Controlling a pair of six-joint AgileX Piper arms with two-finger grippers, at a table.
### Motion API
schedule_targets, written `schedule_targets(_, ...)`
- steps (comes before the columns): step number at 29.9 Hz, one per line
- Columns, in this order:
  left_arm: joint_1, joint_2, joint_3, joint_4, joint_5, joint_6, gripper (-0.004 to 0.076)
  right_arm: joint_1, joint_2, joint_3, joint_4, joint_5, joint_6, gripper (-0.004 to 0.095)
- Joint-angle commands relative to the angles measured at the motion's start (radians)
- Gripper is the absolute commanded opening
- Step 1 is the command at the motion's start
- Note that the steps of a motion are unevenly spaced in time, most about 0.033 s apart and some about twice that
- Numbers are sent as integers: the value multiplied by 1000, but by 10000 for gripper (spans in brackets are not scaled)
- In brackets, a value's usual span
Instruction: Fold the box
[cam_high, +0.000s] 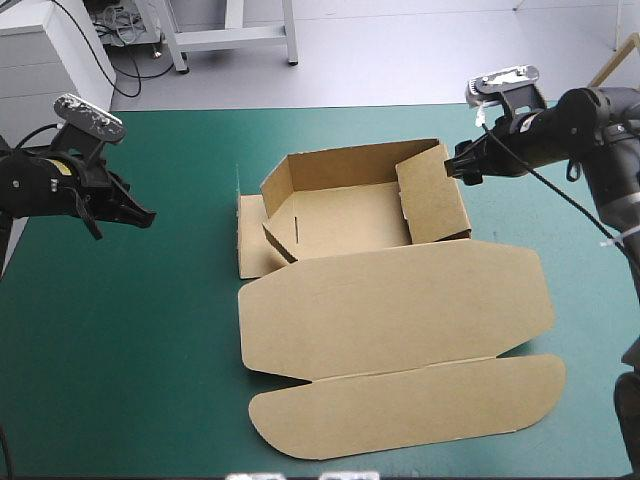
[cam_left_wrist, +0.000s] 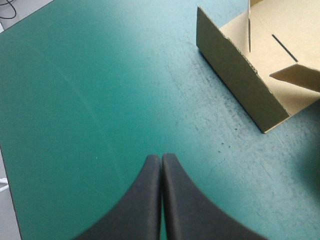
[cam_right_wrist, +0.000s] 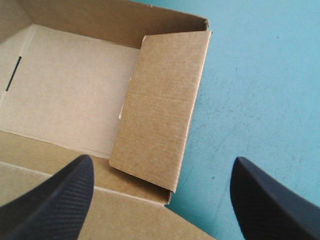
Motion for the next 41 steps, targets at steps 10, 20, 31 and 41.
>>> schedule_targets(10, 1, -31, -29, -17, -19, -13, -10, -5, 204, -18, 4, -75, 5, 701)
schedule_targets(20, 1, -31, -29, -17, 2, -13, -10, -5, 321, -18, 4, -196, 7, 651)
schedule_targets(31, 1, -31, -29, -17, 37, -13, -10, -5, 367, -18, 4, -231, 7, 525)
schedule_targets(41, 1, -31, -29, -17, 62, -13, -10, -5, 372, -18, 17, -276, 7, 394)
